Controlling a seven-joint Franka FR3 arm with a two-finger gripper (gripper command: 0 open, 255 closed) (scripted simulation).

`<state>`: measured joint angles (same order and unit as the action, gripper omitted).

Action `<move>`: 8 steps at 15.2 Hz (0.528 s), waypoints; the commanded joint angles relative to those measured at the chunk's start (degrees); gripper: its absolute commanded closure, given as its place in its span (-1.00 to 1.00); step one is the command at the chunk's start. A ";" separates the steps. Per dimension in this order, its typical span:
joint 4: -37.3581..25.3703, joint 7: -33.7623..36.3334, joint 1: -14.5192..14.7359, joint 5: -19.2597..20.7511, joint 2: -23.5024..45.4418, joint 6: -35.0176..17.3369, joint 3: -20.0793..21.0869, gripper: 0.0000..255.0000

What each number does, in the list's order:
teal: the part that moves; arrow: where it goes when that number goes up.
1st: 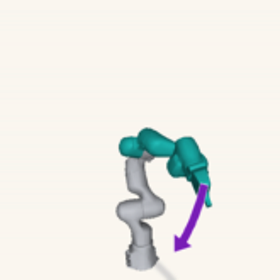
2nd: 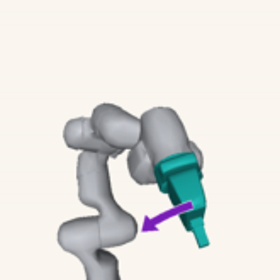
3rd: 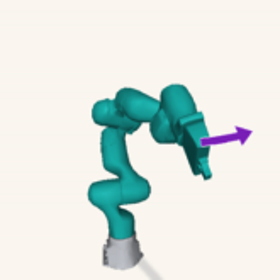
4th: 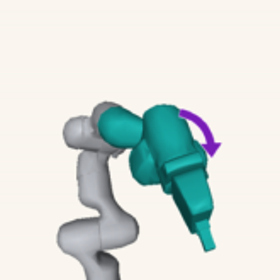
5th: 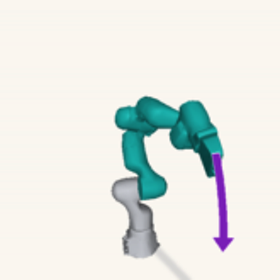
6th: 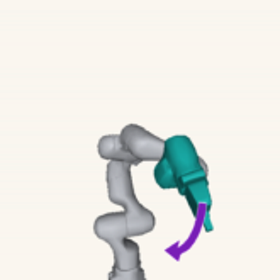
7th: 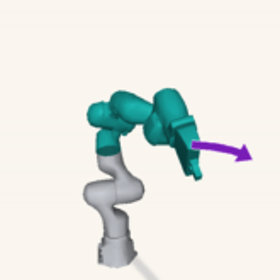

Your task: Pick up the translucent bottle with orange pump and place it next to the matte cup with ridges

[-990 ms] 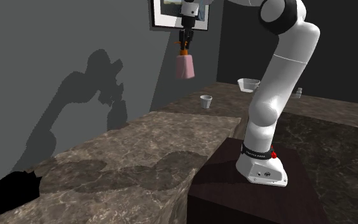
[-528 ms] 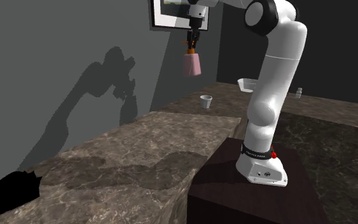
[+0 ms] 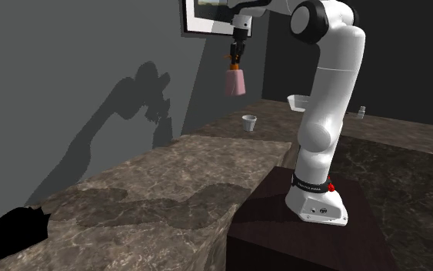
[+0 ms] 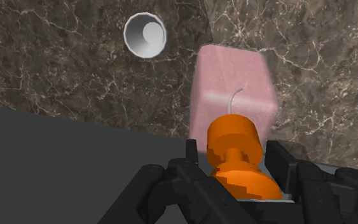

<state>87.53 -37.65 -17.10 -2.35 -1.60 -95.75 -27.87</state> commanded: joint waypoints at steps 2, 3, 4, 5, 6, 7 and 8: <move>3.01 0.06 0.07 0.33 -0.68 -2.44 0.10 1.00; 4.08 0.12 0.10 0.47 -0.95 -3.28 0.15 1.00; 5.12 0.17 0.13 0.59 -1.20 -4.11 0.19 1.00; 6.15 0.22 0.15 0.70 -1.43 -4.93 0.23 1.00; 7.15 0.25 0.17 0.80 -1.64 -5.75 0.27 1.00; 8.13 0.29 0.19 0.89 -1.83 -6.56 0.30 1.00; 9.10 0.32 0.20 0.98 -2.01 -7.37 0.33 1.00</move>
<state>95.54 -37.34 -16.91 -1.44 -3.44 -102.15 -27.56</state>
